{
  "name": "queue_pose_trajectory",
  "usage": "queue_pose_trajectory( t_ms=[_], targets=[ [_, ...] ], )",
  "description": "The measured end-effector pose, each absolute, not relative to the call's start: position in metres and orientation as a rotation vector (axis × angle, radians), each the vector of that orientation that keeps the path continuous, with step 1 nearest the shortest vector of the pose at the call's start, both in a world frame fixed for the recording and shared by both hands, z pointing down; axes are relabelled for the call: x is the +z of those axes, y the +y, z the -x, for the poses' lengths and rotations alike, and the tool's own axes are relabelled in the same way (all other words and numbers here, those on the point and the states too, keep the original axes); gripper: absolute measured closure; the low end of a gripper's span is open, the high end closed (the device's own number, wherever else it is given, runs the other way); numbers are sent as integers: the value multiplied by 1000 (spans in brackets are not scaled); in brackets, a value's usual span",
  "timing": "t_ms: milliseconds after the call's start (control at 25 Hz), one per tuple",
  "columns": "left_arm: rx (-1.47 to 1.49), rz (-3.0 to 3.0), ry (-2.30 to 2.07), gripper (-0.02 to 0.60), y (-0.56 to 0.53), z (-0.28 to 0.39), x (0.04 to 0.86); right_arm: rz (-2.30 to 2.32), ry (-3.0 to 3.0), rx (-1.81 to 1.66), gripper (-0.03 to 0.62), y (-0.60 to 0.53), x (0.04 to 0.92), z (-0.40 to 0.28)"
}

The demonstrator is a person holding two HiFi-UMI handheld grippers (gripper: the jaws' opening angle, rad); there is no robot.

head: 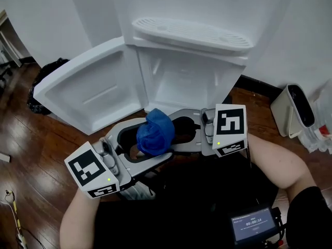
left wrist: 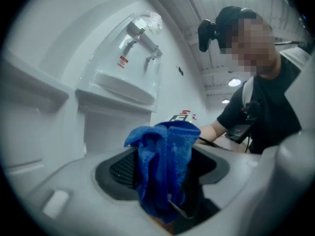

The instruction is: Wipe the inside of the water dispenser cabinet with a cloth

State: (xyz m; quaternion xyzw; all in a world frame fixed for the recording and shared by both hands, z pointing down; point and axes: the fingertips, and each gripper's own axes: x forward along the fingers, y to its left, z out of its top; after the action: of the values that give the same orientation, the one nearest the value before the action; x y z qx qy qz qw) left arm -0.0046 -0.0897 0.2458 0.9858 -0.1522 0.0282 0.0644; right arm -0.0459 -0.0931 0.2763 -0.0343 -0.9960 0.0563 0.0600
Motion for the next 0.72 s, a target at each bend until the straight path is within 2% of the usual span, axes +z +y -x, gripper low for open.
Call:
queue_pose_trajectory(
  t_ms=[160,240,320,400,720],
  targets=[
    [41,-2972,-461,270,-90,6,239,157,-3018,148,448,-88,272,45],
    [39,-2985,-450,288,-89,9,238,185,-2993,112,447,-82,275,44],
    [77,-3030,-439,356,-85,8,239,201,-2975,107,447,-79,278,43],
    [107,-3060,-429,382,-82,5,241,224,-2966,118,447,-78,280,42],
    [150,-2986,-716,417,-105,13,246,68,-2963,211,419,-102,286,43]
  ],
)
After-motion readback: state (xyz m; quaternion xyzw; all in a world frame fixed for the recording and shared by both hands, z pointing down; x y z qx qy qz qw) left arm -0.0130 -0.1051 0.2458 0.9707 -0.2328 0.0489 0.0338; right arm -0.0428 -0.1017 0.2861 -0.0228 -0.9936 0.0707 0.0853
